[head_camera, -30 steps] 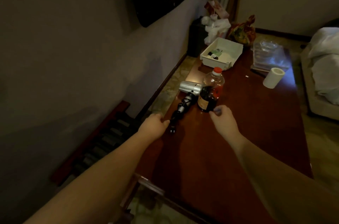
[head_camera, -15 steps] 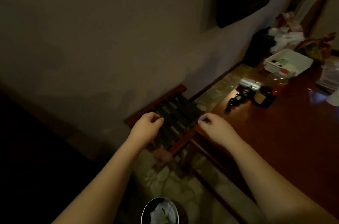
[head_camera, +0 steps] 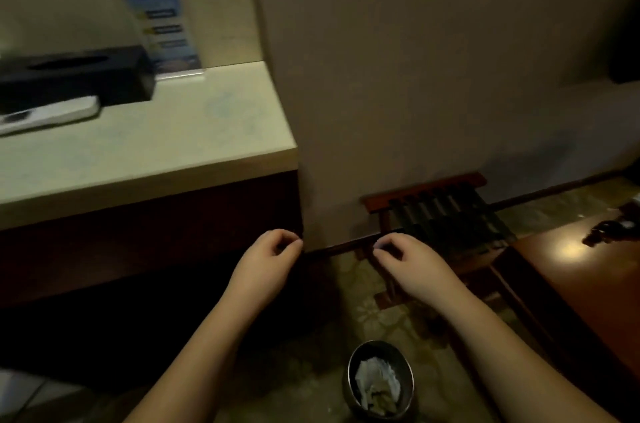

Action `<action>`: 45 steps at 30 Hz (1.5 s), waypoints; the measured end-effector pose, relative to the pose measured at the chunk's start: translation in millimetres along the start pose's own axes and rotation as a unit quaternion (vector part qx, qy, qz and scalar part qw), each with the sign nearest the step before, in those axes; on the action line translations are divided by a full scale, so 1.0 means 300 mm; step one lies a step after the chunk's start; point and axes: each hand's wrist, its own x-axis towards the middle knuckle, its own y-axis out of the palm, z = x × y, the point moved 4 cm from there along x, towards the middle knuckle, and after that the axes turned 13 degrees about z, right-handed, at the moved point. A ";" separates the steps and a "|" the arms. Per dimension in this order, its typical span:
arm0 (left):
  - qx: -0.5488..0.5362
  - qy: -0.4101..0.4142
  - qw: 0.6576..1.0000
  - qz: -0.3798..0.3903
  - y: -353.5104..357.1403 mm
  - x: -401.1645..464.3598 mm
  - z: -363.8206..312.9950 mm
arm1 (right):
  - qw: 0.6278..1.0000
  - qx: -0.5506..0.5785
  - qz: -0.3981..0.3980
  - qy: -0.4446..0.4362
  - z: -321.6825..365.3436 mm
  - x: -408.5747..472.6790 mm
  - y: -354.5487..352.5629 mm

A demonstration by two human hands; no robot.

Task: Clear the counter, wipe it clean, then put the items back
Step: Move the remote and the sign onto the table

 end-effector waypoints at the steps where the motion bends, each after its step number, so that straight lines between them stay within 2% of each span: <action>1: -0.007 -0.003 1.000 -0.007 -0.040 -0.033 0.027 | 1.000 -0.006 0.002 -0.011 0.040 0.004 0.026; 9: -0.080 -0.007 0.996 -0.047 -0.345 -0.249 0.226 | 0.994 -0.030 0.042 -0.097 0.352 0.017 0.202; 16: -0.077 -0.005 0.990 -0.118 -0.540 -0.322 0.295 | 0.986 -0.038 0.054 -0.156 0.558 0.071 0.189; 23: -0.062 0.032 0.971 -0.229 -0.767 -0.288 0.249 | 0.966 -0.083 -0.016 -0.245 0.780 0.192 0.051; 33: 0.113 -0.035 0.960 -0.252 -1.164 -0.043 0.167 | 0.955 -0.167 -0.008 -0.244 1.055 0.607 -0.150; 37: 0.161 -0.083 0.958 -0.220 -1.274 0.111 0.179 | 0.961 -0.169 -0.013 -0.217 1.126 0.823 -0.215; 40: 0.232 -0.118 0.944 -0.201 -1.331 0.223 0.198 | 0.966 -0.164 -0.011 -0.200 1.165 0.987 -0.250; 45: 0.308 -0.148 0.927 -0.157 -1.378 0.343 0.214 | 0.980 -0.103 -0.013 -0.169 1.188 1.197 -0.271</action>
